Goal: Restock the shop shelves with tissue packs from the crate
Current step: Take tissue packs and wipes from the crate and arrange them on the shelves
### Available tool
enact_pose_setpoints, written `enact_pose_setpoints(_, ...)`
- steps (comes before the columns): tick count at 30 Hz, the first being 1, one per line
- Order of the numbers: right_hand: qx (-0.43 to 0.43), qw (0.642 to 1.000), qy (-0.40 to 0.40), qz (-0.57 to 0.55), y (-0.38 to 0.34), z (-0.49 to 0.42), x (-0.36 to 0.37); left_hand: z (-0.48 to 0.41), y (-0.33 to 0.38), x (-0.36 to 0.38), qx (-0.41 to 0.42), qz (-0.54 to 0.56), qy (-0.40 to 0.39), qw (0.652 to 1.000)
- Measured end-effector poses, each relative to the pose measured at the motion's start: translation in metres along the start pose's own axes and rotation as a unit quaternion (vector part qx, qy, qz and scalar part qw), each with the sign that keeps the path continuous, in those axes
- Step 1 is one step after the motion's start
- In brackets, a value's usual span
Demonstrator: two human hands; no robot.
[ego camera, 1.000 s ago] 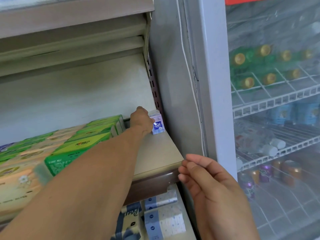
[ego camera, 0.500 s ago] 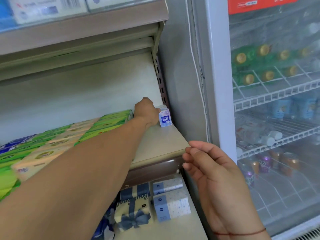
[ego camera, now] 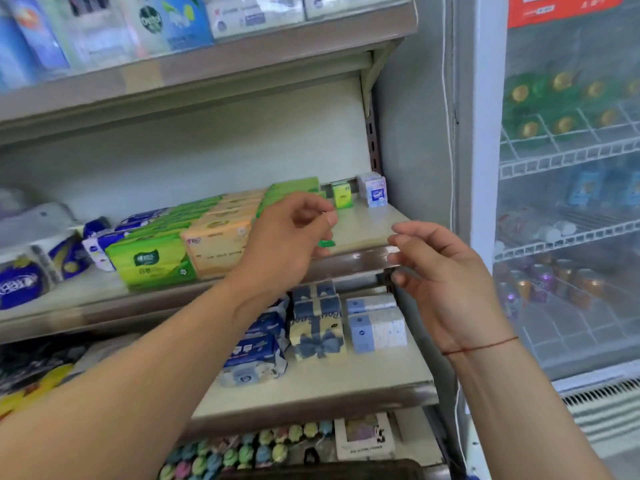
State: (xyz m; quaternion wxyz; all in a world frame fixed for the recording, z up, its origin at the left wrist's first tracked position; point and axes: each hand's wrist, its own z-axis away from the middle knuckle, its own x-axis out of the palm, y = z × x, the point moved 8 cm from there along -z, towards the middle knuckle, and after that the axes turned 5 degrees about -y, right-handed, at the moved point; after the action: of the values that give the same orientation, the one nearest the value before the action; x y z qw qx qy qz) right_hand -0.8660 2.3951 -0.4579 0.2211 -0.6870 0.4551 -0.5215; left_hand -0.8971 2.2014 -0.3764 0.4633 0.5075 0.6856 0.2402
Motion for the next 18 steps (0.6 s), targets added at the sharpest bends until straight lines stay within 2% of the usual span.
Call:
enact_pose_setpoints(4,0.013,0.996,-0.056,0.066,0.018,0.033,0.036,0.074,-0.014,-0.046,-0.017,0.055,0.024,0.998)
enact_pose_setpoints(8,0.085,0.975,-0.128,0.159,0.081,0.08,0.063,0.144,-0.064,-0.087,-0.053,0.082,0.061,0.993)
enact_pose_setpoints(14,0.254,0.901,-0.174,0.306,0.224,0.16,0.038,0.258,-0.206,-0.094,-0.197,0.101,0.06,0.973)
enact_pose_setpoints(18,0.357,0.832,-0.202,0.373,0.317,0.22,0.003,0.338,-0.322,-0.074,-0.324,0.071,0.022,0.943)
